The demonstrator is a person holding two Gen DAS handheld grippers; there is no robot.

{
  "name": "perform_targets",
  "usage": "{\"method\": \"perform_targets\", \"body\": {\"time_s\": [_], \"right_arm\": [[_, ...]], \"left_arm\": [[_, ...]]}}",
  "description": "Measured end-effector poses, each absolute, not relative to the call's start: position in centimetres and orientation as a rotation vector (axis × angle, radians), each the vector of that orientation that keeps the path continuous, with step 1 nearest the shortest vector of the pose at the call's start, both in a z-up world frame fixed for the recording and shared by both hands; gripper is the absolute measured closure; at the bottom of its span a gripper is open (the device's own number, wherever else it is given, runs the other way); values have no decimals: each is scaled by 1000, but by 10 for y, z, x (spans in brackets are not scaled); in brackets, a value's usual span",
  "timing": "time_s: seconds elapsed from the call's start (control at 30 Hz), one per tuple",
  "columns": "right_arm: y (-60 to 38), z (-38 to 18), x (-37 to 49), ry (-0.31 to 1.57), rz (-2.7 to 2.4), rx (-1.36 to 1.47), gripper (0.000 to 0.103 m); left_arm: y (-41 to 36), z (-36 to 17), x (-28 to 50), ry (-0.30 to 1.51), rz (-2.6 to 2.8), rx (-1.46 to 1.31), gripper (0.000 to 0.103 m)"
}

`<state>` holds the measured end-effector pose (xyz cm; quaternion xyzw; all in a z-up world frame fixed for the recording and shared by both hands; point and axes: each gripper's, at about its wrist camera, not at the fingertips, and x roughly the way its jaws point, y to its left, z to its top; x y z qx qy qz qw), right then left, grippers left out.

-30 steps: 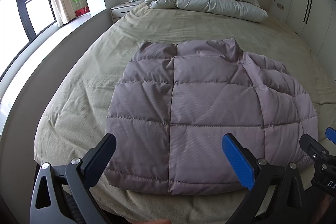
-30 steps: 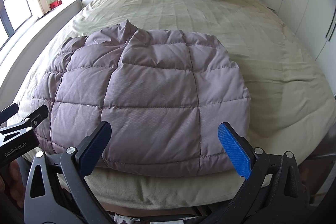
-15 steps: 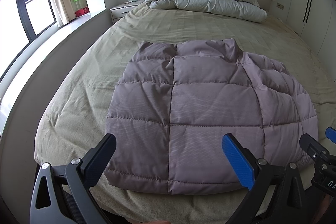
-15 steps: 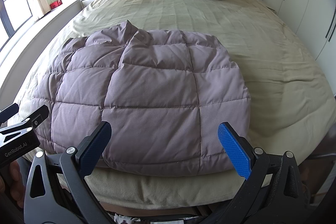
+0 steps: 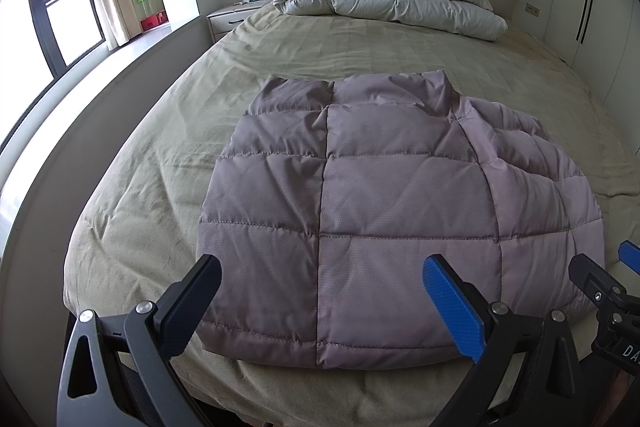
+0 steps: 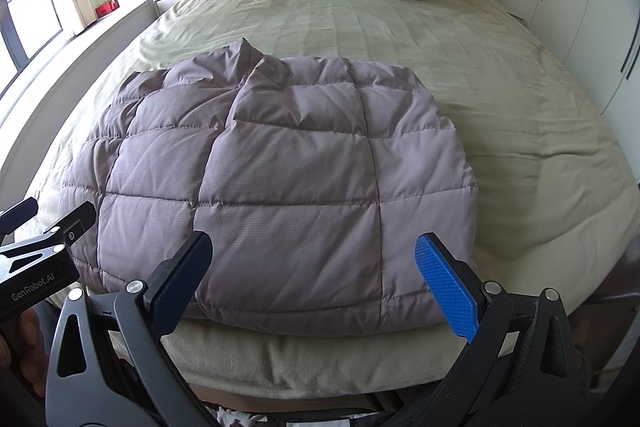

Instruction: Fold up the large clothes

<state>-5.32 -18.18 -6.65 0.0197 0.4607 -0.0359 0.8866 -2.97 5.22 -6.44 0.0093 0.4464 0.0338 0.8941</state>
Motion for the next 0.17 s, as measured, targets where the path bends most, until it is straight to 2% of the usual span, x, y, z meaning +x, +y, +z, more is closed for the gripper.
{"method": "perform_targets", "body": {"time_s": [0.17], "right_arm": [[-180, -67, -54, 962, -72, 42, 0]], "left_arm": [[48, -61, -31, 911, 61, 31, 0]]}}
